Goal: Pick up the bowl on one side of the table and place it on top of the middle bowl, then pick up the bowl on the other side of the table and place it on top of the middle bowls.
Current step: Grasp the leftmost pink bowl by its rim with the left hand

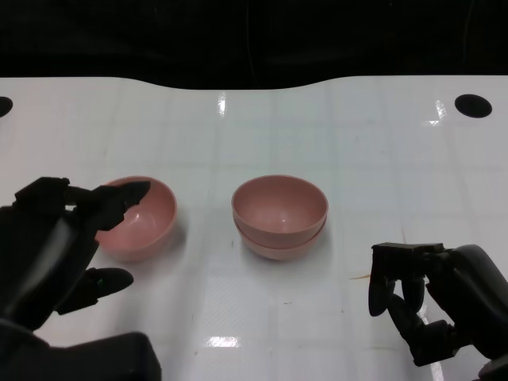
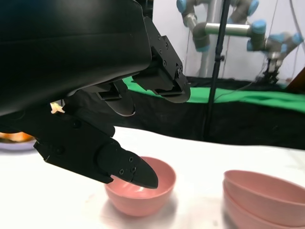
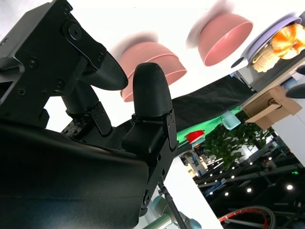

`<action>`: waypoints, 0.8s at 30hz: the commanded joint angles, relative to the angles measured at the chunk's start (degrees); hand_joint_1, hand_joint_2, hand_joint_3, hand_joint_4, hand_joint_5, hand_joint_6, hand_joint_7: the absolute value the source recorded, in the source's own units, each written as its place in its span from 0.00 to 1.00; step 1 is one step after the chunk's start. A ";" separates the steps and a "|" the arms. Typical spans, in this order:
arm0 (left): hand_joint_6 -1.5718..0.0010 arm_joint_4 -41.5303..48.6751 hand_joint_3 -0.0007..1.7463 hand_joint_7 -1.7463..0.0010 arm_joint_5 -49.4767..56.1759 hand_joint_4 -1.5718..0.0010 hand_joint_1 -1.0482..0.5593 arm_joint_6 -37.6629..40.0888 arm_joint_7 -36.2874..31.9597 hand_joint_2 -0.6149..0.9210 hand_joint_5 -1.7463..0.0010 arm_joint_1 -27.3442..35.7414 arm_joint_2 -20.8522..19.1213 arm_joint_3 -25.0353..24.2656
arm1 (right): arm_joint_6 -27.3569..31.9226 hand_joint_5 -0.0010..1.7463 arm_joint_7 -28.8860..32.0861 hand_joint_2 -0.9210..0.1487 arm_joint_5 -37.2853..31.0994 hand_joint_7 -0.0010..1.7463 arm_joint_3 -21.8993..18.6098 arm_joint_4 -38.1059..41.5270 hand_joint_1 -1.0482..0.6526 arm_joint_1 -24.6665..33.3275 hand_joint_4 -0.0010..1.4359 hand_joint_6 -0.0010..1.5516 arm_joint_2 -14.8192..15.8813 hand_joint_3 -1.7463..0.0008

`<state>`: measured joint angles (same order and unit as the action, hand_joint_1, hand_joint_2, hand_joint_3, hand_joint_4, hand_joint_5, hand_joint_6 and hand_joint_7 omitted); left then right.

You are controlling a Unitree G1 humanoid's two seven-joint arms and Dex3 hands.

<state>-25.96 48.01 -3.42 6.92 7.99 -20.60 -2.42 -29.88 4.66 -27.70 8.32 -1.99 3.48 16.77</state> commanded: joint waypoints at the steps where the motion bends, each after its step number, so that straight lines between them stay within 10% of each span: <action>1: 0.70 0.58 0.00 1.00 2.55 0.78 0.34 3.37 3.76 0.94 0.70 -2.84 -1.52 1.70 | -0.43 1.00 0.69 0.73 -0.32 0.94 -0.09 0.16 0.56 -0.17 0.68 0.50 -0.06 0.05; 24: 0.68 19.00 0.00 1.00 19.23 0.61 0.29 23.74 18.07 0.97 0.93 -20.81 1.07 18.17 | 0.67 1.00 0.02 0.73 -0.84 0.92 -0.37 -0.90 0.57 -0.42 0.67 0.50 -0.13 0.05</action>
<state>-8.42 67.33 19.40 24.94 -11.34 -19.34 15.64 -29.68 5.11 -29.27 8.29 -2.05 3.07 16.25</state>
